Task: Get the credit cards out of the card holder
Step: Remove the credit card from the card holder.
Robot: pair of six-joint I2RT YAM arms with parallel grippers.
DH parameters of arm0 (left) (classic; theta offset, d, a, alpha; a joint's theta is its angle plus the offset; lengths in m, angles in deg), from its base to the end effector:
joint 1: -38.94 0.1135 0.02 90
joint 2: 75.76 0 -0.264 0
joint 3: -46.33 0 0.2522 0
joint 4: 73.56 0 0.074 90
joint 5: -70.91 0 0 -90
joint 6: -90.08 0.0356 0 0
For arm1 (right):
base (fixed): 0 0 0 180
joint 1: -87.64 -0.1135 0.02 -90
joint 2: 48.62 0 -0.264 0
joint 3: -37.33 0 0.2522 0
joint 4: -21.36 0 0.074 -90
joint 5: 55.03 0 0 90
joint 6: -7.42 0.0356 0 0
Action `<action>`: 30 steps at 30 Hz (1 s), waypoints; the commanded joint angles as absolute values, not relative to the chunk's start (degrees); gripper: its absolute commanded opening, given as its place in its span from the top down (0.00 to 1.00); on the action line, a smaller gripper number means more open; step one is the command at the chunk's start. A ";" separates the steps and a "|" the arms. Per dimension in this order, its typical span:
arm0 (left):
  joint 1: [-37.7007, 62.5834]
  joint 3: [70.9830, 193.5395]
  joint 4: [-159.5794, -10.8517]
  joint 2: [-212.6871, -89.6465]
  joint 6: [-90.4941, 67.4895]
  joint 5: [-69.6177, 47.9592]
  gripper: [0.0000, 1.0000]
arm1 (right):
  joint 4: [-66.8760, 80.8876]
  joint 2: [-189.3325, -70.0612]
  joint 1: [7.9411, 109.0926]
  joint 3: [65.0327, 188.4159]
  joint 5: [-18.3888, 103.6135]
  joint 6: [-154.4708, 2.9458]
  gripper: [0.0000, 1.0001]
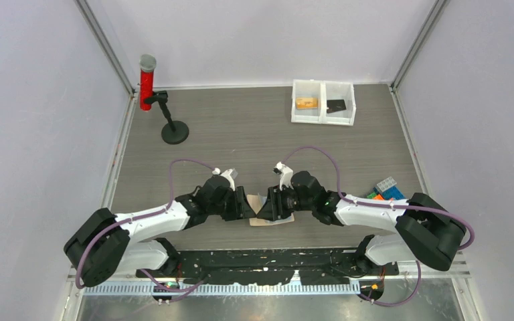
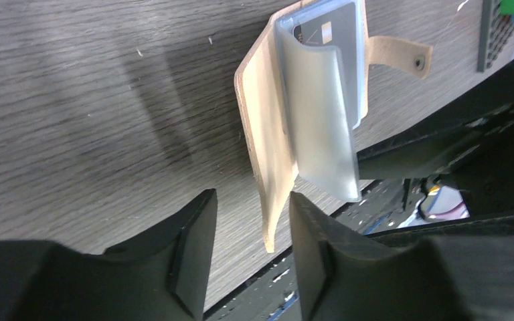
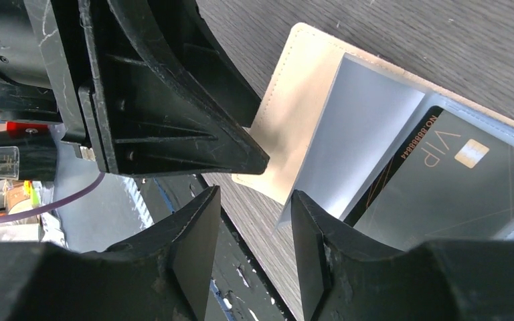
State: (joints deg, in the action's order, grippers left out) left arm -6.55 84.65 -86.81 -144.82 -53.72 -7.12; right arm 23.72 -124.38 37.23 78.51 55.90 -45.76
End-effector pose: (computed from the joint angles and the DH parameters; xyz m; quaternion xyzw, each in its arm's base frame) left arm 0.1495 -0.1626 0.1556 -0.0257 0.9160 -0.3583 0.1785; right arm 0.1517 0.2034 0.1691 -0.1890 0.8446 0.4429 0.2343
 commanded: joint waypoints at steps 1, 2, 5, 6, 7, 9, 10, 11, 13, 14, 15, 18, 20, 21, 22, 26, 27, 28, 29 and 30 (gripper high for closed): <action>-6.89 85.18 -86.94 -141.89 -54.15 -9.55 0.47 | 28.53 -124.98 36.92 78.96 57.73 -46.15 0.50; -6.87 85.54 -87.87 -141.41 -54.15 -10.34 0.43 | 29.53 -125.34 36.93 78.60 57.95 -46.13 0.49; -6.79 86.25 -89.20 -139.98 -54.43 -12.26 0.32 | 31.70 -125.93 36.72 78.28 58.86 -46.21 0.46; -6.78 86.28 -88.78 -139.55 -54.64 -12.52 0.29 | 31.73 -126.24 36.51 78.37 58.87 -46.29 0.46; -6.76 86.25 -88.21 -139.30 -54.79 -12.63 0.27 | 31.80 -126.41 36.41 78.44 58.74 -46.46 0.46; -6.77 86.47 -87.63 -138.96 -54.85 -12.90 0.23 | 32.05 -127.11 36.18 78.71 58.71 -46.65 0.47; -6.72 86.80 -87.62 -139.04 -54.78 -13.12 0.22 | 32.13 -127.63 36.11 78.70 58.77 -46.68 0.48; -6.68 87.19 -87.66 -139.35 -54.58 -13.27 0.21 | 32.34 -127.85 36.12 78.69 58.78 -46.71 0.50; -6.59 87.97 -87.65 -140.33 -54.25 -13.29 0.21 | 33.02 -128.55 36.04 78.50 59.02 -46.60 0.53; -6.55 88.27 -87.67 -140.93 -54.16 -13.25 0.21 | 33.27 -128.87 36.00 78.46 59.15 -46.51 0.54; -6.51 88.52 -87.67 -141.42 -54.15 -13.21 0.21 | 33.64 -129.00 36.03 78.37 59.24 -46.48 0.56; -6.42 88.81 -85.47 -143.18 -54.24 -13.09 0.21 | 33.94 -129.10 36.03 78.14 59.36 -46.44 0.57; -6.46 89.12 -84.85 -144.57 -54.11 -13.16 0.24 | 33.90 -128.84 35.98 77.96 59.24 -46.43 0.57; -6.46 89.36 -84.74 -145.29 -53.96 -13.08 0.26 | 33.60 -128.57 36.03 77.96 59.24 -46.44 0.57; -6.46 89.84 -84.62 -146.04 -53.79 -13.00 0.29 | 33.34 -128.36 36.00 77.97 59.14 -46.67 0.57; -6.32 90.86 -83.79 -148.95 -52.97 -11.00 0.45 | 28.97 -126.92 36.00 78.46 57.72 -48.30 0.57; -6.32 91.01 -83.73 -149.44 -52.86 -10.48 0.50 | 28.39 -126.33 36.04 78.49 57.14 -48.85 0.57; -6.32 91.02 -83.72 -149.83 -52.79 -10.36 0.55 | 27.08 -126.01 36.00 78.55 56.91 -49.10 0.57; -6.37 90.91 -83.72 -150.11 -52.71 -10.19 0.61 | 26.22 -125.16 36.04 78.62 56.32 -49.53 0.57; -6.34 90.88 -83.84 -150.17 -52.54 -10.09 0.66 | 24.14 -124.64 36.05 78.78 55.97 -49.84 0.56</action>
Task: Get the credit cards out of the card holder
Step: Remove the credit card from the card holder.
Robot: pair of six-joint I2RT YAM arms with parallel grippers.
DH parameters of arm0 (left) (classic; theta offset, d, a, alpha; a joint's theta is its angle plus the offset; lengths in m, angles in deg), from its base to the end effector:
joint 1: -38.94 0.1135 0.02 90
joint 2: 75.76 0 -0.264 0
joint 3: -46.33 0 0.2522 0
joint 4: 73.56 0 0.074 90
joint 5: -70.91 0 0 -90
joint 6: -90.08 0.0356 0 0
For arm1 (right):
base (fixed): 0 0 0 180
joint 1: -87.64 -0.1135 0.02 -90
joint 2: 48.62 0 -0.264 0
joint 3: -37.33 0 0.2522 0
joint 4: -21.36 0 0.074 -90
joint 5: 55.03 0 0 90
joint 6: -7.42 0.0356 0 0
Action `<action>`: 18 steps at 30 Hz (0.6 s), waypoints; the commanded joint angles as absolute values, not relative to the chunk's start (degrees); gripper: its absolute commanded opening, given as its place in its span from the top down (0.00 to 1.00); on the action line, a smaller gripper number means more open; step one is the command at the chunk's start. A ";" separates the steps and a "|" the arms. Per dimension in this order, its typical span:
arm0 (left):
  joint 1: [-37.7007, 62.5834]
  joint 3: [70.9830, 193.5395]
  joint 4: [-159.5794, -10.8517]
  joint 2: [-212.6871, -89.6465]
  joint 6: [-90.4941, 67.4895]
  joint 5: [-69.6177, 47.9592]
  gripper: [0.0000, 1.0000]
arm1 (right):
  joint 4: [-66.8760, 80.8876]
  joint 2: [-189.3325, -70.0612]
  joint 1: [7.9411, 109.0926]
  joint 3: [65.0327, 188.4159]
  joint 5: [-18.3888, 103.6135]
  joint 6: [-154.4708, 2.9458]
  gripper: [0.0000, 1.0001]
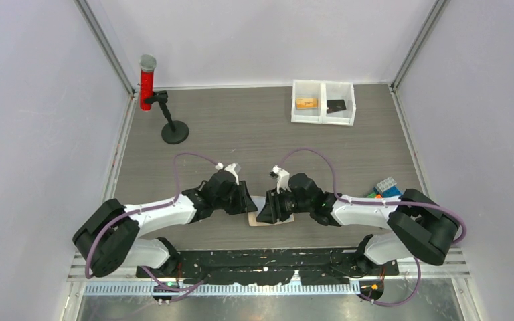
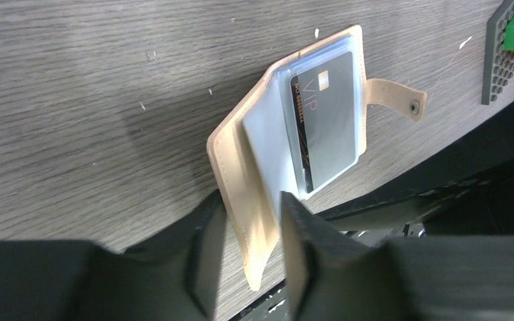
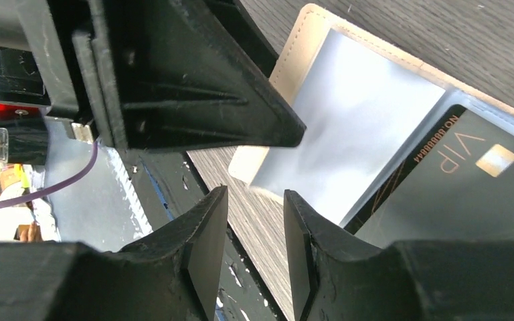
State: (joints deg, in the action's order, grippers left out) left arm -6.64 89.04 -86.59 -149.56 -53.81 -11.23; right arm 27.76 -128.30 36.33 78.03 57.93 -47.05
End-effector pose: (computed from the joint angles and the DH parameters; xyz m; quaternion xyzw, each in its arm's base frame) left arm 0.1650 -0.1754 0.1607 -0.0399 0.9183 -0.3375 0.2032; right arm 0.1509 0.2106 0.1571 -0.2127 0.8383 0.4504 0.2220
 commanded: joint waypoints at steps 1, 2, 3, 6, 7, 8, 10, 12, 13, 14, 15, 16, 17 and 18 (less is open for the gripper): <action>-6.32 90.79 -84.14 -150.28 -52.30 -10.12 0.73 | 22.95 -123.45 36.03 78.91 54.77 -50.33 0.56; -6.35 90.81 -84.60 -150.19 -52.04 -10.17 0.78 | 19.99 -121.95 36.11 79.27 53.88 -50.50 0.55; -6.34 90.71 -85.01 -150.08 -51.82 -10.35 0.83 | 18.28 -121.05 36.13 79.51 51.30 -50.70 0.54; -6.33 90.37 -85.21 -149.94 -51.69 -10.48 0.97 | 12.89 -116.66 36.18 79.58 47.34 -50.62 0.51; -6.37 90.33 -85.14 -149.94 -51.69 -10.28 1.00 | 11.96 -115.91 36.25 79.66 45.16 -50.77 0.51; -6.33 90.24 -85.05 -149.94 -51.65 -10.18 1.00 | 9.90 -114.64 36.56 79.92 44.11 -50.94 0.51; -6.34 89.98 -84.76 -149.79 -51.88 -9.83 1.00 | 7.13 -113.35 37.73 80.32 40.92 -51.52 0.51; -6.36 89.42 -84.04 -149.56 -52.39 -9.23 1.00 | 5.32 -113.00 39.54 80.43 40.60 -51.97 0.51; -6.40 89.12 -83.58 -149.28 -52.66 -9.03 1.00 | 5.05 -113.06 40.12 80.44 40.82 -52.16 0.50; -6.41 88.75 -83.18 -149.01 -52.92 -8.99 1.00 | 5.05 -113.38 41.09 80.44 41.31 -52.25 0.49; -6.45 88.48 -82.99 -148.55 -53.00 -8.90 1.00 | 5.07 -113.65 41.38 80.49 41.48 -52.45 0.48; -6.42 88.24 -82.91 -148.36 -53.08 -8.90 1.00 | 5.11 -114.40 41.78 80.68 41.76 -52.62 0.48; -6.41 88.10 -82.99 -148.05 -53.09 -8.88 1.00 | 5.26 -114.86 41.86 80.82 41.84 -52.89 0.47; -6.41 88.00 -83.01 -147.94 -53.17 -8.89 1.00 | 5.33 -115.91 41.92 81.33 42.14 -53.16 0.47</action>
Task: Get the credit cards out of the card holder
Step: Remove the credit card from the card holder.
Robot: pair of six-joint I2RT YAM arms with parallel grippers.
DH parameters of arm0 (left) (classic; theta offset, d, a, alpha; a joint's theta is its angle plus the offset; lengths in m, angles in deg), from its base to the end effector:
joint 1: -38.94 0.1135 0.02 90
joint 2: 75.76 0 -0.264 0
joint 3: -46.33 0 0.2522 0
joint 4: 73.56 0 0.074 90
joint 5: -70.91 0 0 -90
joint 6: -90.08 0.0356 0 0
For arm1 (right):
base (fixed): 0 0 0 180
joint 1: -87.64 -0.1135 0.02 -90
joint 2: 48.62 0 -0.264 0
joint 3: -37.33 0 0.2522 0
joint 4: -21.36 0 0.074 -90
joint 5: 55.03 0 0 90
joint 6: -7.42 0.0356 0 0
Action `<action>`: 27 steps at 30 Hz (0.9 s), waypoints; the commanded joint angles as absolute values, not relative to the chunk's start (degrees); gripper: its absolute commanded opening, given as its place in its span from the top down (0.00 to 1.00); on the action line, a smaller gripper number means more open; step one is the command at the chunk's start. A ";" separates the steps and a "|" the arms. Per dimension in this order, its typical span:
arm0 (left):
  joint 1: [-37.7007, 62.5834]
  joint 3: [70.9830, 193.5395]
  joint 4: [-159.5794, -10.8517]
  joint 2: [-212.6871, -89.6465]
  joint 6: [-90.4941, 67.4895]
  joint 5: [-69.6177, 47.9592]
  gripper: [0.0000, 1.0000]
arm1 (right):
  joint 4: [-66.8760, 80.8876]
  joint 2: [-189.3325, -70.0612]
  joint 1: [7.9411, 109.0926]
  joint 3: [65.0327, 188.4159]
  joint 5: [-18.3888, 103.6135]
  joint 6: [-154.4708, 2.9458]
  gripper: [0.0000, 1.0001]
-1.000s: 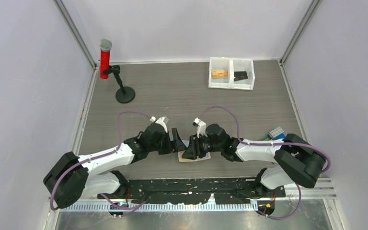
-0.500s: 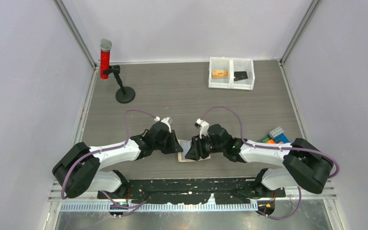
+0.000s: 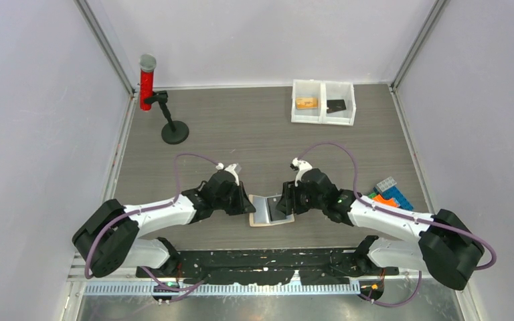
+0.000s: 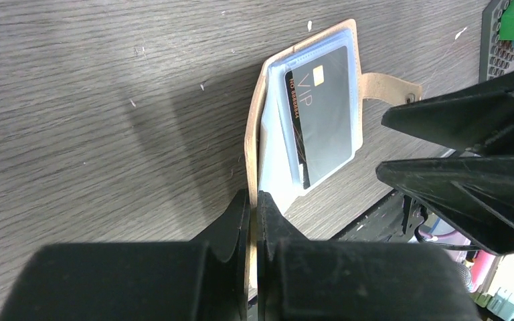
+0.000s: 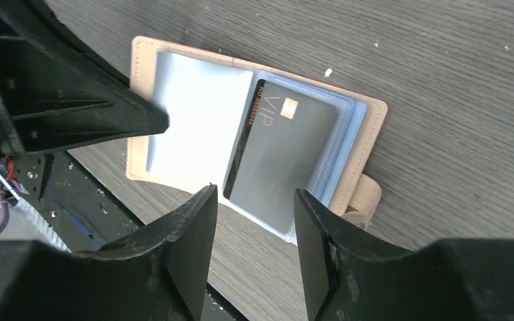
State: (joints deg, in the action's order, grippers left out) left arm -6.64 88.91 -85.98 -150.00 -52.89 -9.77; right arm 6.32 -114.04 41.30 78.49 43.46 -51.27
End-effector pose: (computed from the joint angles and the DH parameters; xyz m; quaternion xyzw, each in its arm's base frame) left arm 0.1648 -0.1764 0.1593 -0.0275 0.9179 -0.3435 0.1970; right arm 0.1513 0.1661 0.1808 -0.1493 0.8893 0.3198 0.2907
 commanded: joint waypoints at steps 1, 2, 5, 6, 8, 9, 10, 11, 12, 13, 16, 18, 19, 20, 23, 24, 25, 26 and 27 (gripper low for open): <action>-6.47 87.96 -83.06 -147.80 -53.18 -8.72 1.00 | 5.43 -116.50 41.94 82.02 42.42 -53.24 0.46; -6.42 87.88 -83.03 -147.63 -53.26 -8.65 1.00 | 5.64 -117.62 41.94 82.20 43.32 -53.36 0.46; -6.41 87.78 -83.08 -147.32 -53.30 -8.32 1.00 | 6.64 -119.06 41.89 83.09 44.39 -53.16 0.51; -6.42 87.78 -83.58 -147.18 -53.10 -8.52 1.00 | 6.68 -119.17 41.92 83.26 44.18 -53.12 0.52; -6.41 88.14 -86.53 -146.62 -52.58 -10.47 0.93 | 5.98 -119.79 41.94 83.97 42.63 -53.34 0.54; -6.41 88.41 -88.03 -146.34 -52.23 -11.67 0.88 | 5.11 -120.49 41.94 84.49 41.92 -53.50 0.55; -6.41 88.66 -89.84 -145.92 -51.88 -12.60 0.84 | 4.73 -120.94 41.94 84.75 40.53 -53.84 0.58; -6.41 89.09 -91.24 -145.58 -51.31 -13.19 0.80 | 4.31 -121.87 41.94 85.13 39.92 -53.97 0.59; -6.47 89.57 -92.34 -145.15 -50.84 -13.62 0.75 | 4.29 -122.29 41.90 85.20 39.95 -54.18 0.62; -6.46 90.07 -93.54 -144.80 -50.09 -13.86 0.68 | 4.84 -122.95 41.93 85.11 40.35 -54.18 0.63; -7.06 92.80 -99.72 -144.61 -47.42 -14.55 0.56 | 9.82 -123.47 41.94 83.82 43.40 -53.34 0.67; -7.46 94.52 -103.22 -144.17 -46.72 -14.74 0.56 | 12.02 -123.37 41.94 82.57 45.52 -52.52 0.70; -7.54 94.84 -103.75 -143.52 -46.68 -14.32 0.56 | 12.58 -123.34 41.94 82.25 46.18 -52.06 0.71; -7.55 95.01 -103.79 -142.55 -46.91 -13.70 0.56 | 13.50 -123.50 41.94 81.80 46.33 -51.89 0.71; -7.64 96.14 -103.41 -139.42 -48.08 -11.84 0.56 | 14.90 -124.66 41.94 81.29 47.13 -51.25 0.75; -7.76 96.73 -103.47 -138.42 -48.35 -11.57 0.57 | 15.75 -125.44 41.90 81.08 47.85 -51.05 0.75; -7.93 97.42 -103.57 -137.38 -48.43 -11.47 0.59 | 16.25 -125.79 41.92 80.94 48.27 -50.57 0.76; -8.28 98.01 -103.39 -136.72 -48.44 -11.83 0.59 | 17.37 -126.38 41.94 80.59 48.84 -50.05 0.77; -8.82 98.33 -102.98 -136.40 -48.44 -12.49 0.59 | 18.39 -126.65 41.90 80.43 49.07 -49.79 0.77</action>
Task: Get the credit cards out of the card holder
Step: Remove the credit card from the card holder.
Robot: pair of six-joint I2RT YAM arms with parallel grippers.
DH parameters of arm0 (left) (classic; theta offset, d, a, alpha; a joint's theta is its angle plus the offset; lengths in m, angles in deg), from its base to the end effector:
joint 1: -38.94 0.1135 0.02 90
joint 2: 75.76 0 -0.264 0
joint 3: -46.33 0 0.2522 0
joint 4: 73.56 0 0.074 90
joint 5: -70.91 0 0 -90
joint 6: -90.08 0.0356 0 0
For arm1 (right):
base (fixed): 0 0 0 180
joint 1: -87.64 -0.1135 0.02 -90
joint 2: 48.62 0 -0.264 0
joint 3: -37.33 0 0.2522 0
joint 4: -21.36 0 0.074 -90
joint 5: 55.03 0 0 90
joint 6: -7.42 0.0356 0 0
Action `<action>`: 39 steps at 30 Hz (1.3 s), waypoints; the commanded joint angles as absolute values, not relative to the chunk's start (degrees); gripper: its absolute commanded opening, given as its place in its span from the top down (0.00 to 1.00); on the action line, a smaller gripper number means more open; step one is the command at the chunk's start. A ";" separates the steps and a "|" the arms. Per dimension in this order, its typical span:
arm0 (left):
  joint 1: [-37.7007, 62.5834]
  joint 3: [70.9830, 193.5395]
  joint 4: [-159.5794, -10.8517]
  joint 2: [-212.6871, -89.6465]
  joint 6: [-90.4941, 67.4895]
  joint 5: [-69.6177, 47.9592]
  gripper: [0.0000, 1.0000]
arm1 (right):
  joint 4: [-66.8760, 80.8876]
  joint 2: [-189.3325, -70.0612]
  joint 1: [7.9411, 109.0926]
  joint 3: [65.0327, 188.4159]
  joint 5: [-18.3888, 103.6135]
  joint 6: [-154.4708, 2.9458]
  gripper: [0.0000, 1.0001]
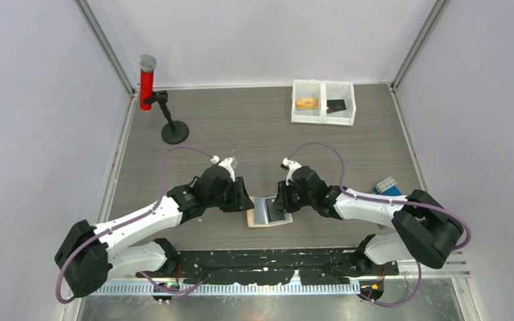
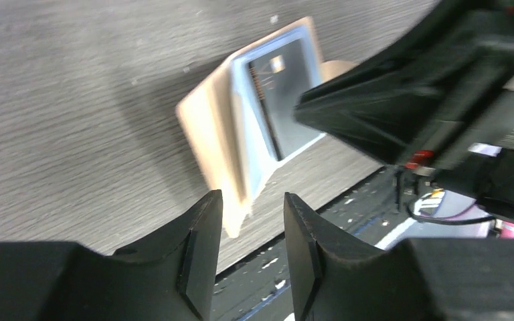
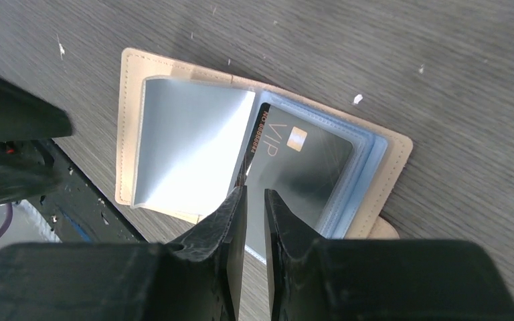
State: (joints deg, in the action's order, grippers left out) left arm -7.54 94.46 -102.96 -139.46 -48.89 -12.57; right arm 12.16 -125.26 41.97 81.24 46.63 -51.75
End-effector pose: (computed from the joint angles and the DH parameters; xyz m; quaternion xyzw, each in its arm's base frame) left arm 0.1509 -0.1647 0.2052 0.0017 0.9225 -0.3182 0.2183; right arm 0.1711 0.1854 0.1612 -0.1584 0.8956 0.3237 0.2608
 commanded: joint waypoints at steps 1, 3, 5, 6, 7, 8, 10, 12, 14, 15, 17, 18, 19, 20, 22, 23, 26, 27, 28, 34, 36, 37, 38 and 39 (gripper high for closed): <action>-9.27 98.59 -102.33 -136.29 -48.44 -12.86 0.60 | 18.84 -127.30 41.87 80.09 49.39 -49.42 0.77; -9.79 98.49 -99.37 -136.91 -48.75 -12.62 0.60 | 20.39 -128.03 41.80 79.71 50.10 -49.02 0.77; -10.13 97.92 -94.97 -138.70 -49.76 -10.80 0.61 | 21.02 -128.54 41.82 79.54 50.42 -48.81 0.77; -10.29 97.63 -92.67 -140.06 -50.32 -9.54 0.62 | 20.93 -128.45 41.85 79.41 50.28 -48.77 0.78; -10.50 97.59 -90.23 -141.47 -50.99 -8.45 0.62 | 20.81 -128.26 41.85 79.31 50.05 -48.79 0.78; -10.66 97.73 -88.41 -143.07 -51.47 -7.48 0.64 | 20.22 -127.70 41.83 79.13 49.33 -48.81 0.78; -10.87 98.53 -85.08 -146.27 -51.64 -5.79 0.66 | 18.60 -126.27 41.89 78.97 47.93 -49.20 0.78; -10.89 99.48 -83.58 -149.26 -51.60 -5.38 0.67 | 16.40 -124.62 41.96 79.02 46.28 -50.33 0.78; -10.89 100.17 -83.04 -151.93 -51.07 -6.42 0.69 | 14.68 -123.20 42.43 78.97 45.22 -51.85 0.77; -10.83 100.32 -83.08 -152.87 -51.00 -7.44 0.70 | 14.26 -122.82 42.67 79.01 45.10 -52.10 0.77; -10.81 100.07 -83.10 -154.33 -51.03 -9.53 0.71 | 13.09 -122.27 43.83 79.21 45.26 -52.69 0.77; -10.81 99.86 -83.10 -154.94 -51.19 -10.39 0.71 | 12.45 -122.20 44.07 79.43 45.37 -53.04 0.77; -10.81 99.46 -82.99 -155.51 -51.43 -11.06 0.71 | 12.18 -122.24 44.41 79.54 45.40 -53.18 0.77; -10.81 99.02 -82.42 -156.09 -51.77 -11.69 0.70 | 11.65 -122.41 44.58 79.80 45.36 -53.52 0.77; -10.81 97.73 -81.19 -156.96 -52.32 -12.42 0.69 | 11.37 -122.97 44.92 80.16 45.45 -53.91 0.77; -10.81 97.20 -80.69 -157.38 -52.45 -12.57 0.68 | 11.25 -123.81 45.06 80.26 45.70 -53.96 0.77; -10.81 96.02 -79.16 -158.54 -52.48 -12.94 0.65 | 11.48 -125.58 45.11 80.49 46.13 -54.17 0.77; -10.81 95.53 -78.23 -159.00 -52.59 -12.98 0.64 | 11.87 -126.26 45.11 80.42 46.31 -54.13 0.77; -10.81 95.01 -77.17 -159.51 -52.91 -12.94 0.64 | 12.06 -126.51 45.11 80.11 46.35 -54.00 0.78; -10.81 92.62 -70.52 -162.91 -55.17 -11.45 0.63 | 12.88 -126.91 45.10 78.25 45.52 -53.33 0.81; -10.81 91.41 -68.31 -163.28 -56.22 -11.42 0.63 | 13.00 -127.06 45.13 77.83 45.29 -53.12 0.81; -10.81 90.86 -67.57 -163.35 -56.60 -11.61 0.63 | 13.19 -127.27 45.12 77.53 45.22 -52.96 0.81; -10.81 90.45 -67.02 -163.31 -56.83 -11.80 0.63 | 13.34 -127.36 45.11 77.36 45.28 -52.87 0.82; -10.81 89.94 -66.45 -163.26 -57.06 -11.98 0.63 | 13.61 -127.54 45.11 77.13 45.31 -52.72 0.82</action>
State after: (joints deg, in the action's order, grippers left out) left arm -10.60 91.95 -72.82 -162.78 -55.38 -11.28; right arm 13.91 -125.91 45.12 78.82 46.81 -52.60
